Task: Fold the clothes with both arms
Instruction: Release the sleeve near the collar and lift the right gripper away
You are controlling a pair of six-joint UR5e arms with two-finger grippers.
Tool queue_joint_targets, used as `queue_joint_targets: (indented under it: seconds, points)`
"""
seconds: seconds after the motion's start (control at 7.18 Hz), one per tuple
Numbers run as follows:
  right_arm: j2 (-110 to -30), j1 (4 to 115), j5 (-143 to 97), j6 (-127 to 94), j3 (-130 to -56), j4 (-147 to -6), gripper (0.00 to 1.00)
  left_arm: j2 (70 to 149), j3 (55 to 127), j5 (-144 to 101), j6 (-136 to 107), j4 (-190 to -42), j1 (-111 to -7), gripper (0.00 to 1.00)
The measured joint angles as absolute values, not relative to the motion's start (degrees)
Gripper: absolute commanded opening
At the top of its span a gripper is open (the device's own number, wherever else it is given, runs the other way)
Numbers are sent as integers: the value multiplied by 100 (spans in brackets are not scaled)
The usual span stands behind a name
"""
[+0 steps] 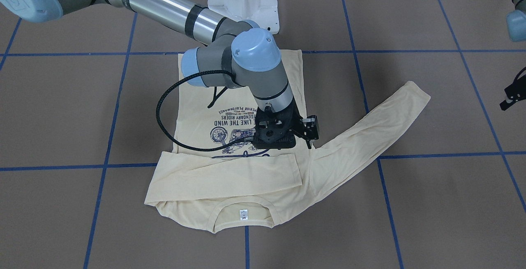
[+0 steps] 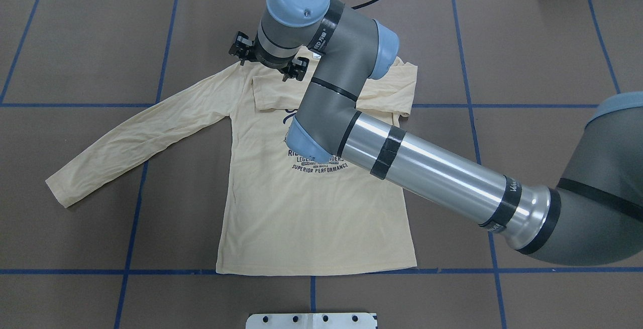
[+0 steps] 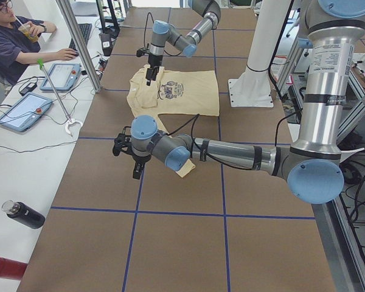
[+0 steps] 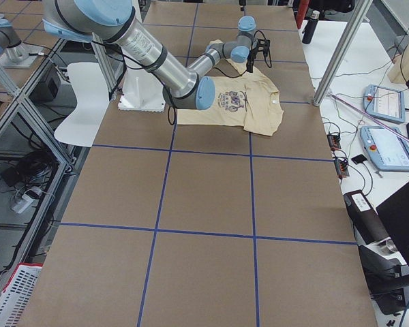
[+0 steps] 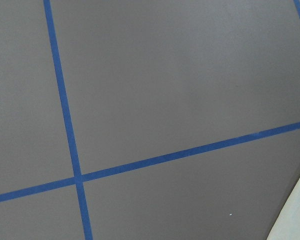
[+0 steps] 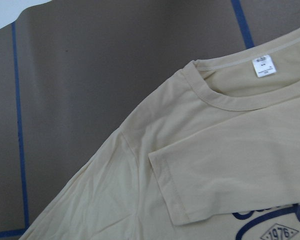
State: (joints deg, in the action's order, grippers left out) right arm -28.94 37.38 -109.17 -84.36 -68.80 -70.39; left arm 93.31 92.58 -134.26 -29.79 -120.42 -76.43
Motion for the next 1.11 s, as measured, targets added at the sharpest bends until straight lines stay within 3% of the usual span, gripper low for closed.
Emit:
queue_joint_targets:
  seconds: [0.28, 0.7, 1.11]
  points:
    - [-3481, 3952, -11126, -7762, -8105, -8474, 100, 8948, 9437, -12809, -4454, -13061, -6922, 99]
    - [-5095, 4517, -11516, -6340, -9953, -9483, 100, 8218, 9846, -11619, -6252, -13743, -5455, 99]
    - [-5786, 4855, -11798, -5715, -10627, -9762, 100, 7941, 9887, -10840, -7288, -13979, -4439, 99]
